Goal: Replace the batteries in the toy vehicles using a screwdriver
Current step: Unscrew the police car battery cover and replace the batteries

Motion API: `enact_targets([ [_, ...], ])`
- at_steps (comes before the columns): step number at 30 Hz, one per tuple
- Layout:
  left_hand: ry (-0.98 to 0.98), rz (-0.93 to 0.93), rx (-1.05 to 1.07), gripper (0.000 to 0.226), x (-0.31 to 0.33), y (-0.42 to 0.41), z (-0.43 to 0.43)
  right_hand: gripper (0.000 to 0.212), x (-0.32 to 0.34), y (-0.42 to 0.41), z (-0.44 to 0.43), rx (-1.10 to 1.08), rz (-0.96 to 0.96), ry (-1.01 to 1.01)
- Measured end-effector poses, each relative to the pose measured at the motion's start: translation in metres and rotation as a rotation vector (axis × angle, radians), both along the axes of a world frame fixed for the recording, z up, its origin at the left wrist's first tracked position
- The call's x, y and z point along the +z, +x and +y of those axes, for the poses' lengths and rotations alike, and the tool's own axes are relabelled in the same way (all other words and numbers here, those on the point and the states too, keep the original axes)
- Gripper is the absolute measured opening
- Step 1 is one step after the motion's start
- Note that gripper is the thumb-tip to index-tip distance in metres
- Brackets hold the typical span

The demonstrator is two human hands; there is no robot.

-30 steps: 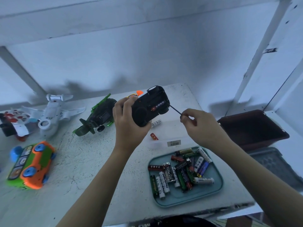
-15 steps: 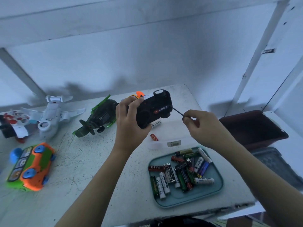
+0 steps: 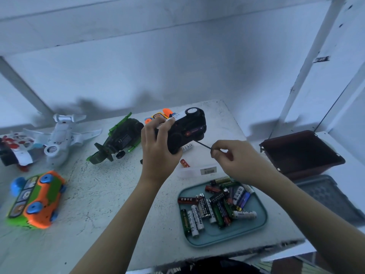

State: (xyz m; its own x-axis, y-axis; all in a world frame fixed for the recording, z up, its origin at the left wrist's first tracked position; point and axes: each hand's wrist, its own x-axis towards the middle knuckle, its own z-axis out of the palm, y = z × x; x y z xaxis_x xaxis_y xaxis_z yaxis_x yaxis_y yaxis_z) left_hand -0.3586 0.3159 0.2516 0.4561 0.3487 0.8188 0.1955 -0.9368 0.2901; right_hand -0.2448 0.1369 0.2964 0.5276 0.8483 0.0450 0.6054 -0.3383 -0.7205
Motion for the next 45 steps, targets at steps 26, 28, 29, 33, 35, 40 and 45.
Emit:
enact_targets([
  [26, 0.023, 0.034, 0.144, 0.076, -0.010, -0.002, -0.002, 0.021, -0.014, -0.035, -0.005, -0.175, -0.018, -0.024],
  [28, 0.088, 0.033, 0.154, 0.075, -0.009, -0.002, -0.001, 0.021, -0.013, -0.035, -0.007, -0.181, -0.030, -0.063],
  [29, 0.117, 0.031, 0.162, 0.074, -0.009, -0.002, -0.001, 0.020, -0.013, -0.036, -0.007, -0.184, -0.054, -0.079],
  [33, 0.123, 0.018, 0.196, 0.073, -0.010, -0.005, -0.001, 0.019, -0.013, -0.042, -0.007, -0.207, -0.152, -0.107],
  [35, 0.122, 0.011, 0.200, 0.074, -0.010, -0.007, -0.001, 0.020, -0.013, -0.046, -0.008, -0.224, -0.186, -0.123],
  [40, 0.128, 0.003, 0.201, 0.074, -0.003, -0.011, -0.002, 0.028, -0.009, -0.052, -0.010, -0.250, -0.249, -0.272],
  [45, -0.101, 0.026, 0.240, 0.073, -0.001, -0.018, -0.005, 0.024, -0.003, -0.065, -0.012, -0.203, -0.248, -0.307],
])
